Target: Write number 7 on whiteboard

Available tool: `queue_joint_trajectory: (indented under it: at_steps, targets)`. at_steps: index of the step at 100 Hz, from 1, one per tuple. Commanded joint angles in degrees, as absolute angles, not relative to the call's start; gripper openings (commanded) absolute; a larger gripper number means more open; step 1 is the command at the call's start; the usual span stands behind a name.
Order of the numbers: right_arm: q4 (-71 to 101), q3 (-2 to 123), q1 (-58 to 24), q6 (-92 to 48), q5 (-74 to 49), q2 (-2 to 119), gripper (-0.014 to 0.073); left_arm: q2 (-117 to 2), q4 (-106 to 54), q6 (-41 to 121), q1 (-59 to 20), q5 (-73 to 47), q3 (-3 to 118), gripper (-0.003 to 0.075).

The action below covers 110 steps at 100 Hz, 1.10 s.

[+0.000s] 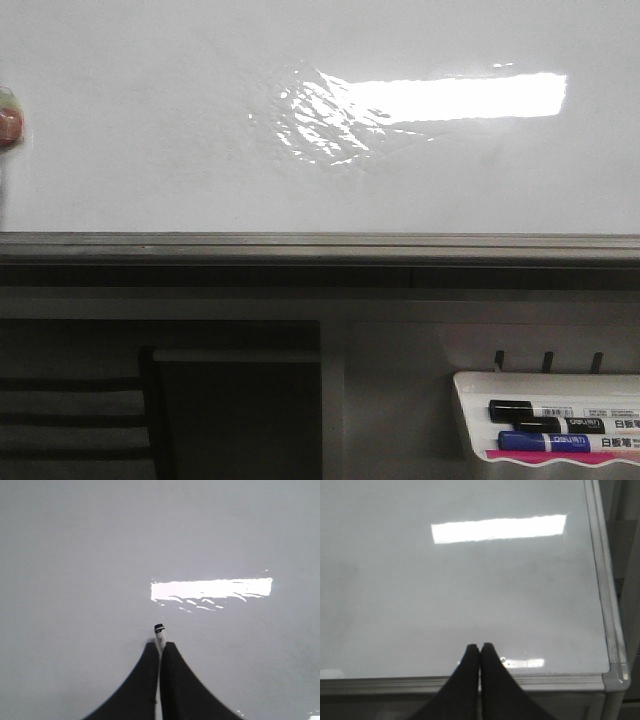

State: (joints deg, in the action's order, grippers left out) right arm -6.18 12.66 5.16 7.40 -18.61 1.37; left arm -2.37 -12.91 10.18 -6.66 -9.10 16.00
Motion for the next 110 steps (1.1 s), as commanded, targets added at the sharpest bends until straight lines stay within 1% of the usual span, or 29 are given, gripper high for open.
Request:
queue_joint_trajectory:
  at_steps: [1, 14, 24, 40, 97, 100, 104, 107, 110]
  targets:
    - [-5.8, 19.1, 5.5, 7.0, -19.1, 5.3, -0.0071, -7.0, -13.6, 10.1, -6.5, -11.2, 22.9, -0.002]
    - [-7.3, 26.3, 5.5, 6.6, -26.3, 11.0, -0.0071, -13.6, -13.6, 10.1, -6.5, -20.3, 31.1, -0.002]
    - [-7.9, 29.6, 5.5, 6.5, -28.8, 14.7, -0.0071, -18.1, -13.6, 10.1, -6.5, -23.8, 34.7, -0.002]
    - [-7.9, 30.0, 5.5, 6.5, -25.2, 17.0, -0.0071, -21.0, -13.7, 10.1, -6.5, -23.5, 35.5, -0.002]
    - [-7.9, 30.0, 5.5, 6.5, -25.4, 17.0, -0.007, -21.4, -13.8, 10.1, -6.5, -23.6, 35.5, -0.002]
    - [-7.9, 30.0, 5.5, 6.5, -25.5, 17.0, -0.0061, -21.4, -13.8, 10.1, -6.5, -23.6, 35.5, -0.002]
    - [-7.9, 30.0, 5.5, 6.5, -25.5, 17.0, -0.0025, -21.4, -13.8, 10.0, -6.5, -23.5, 35.5, -0.002]
    - [-7.9, 30.0, 5.5, 6.5, -25.5, 17.0, 0.0013, -21.4, -13.8, 9.8, -6.5, -23.2, 35.5, -0.0017]
    - [-8.0, 30.0, 5.5, 6.5, -25.5, 17.0, 0.0078, -21.4, -13.8, 9.8, -6.5, -22.8, 35.5, -0.0003]
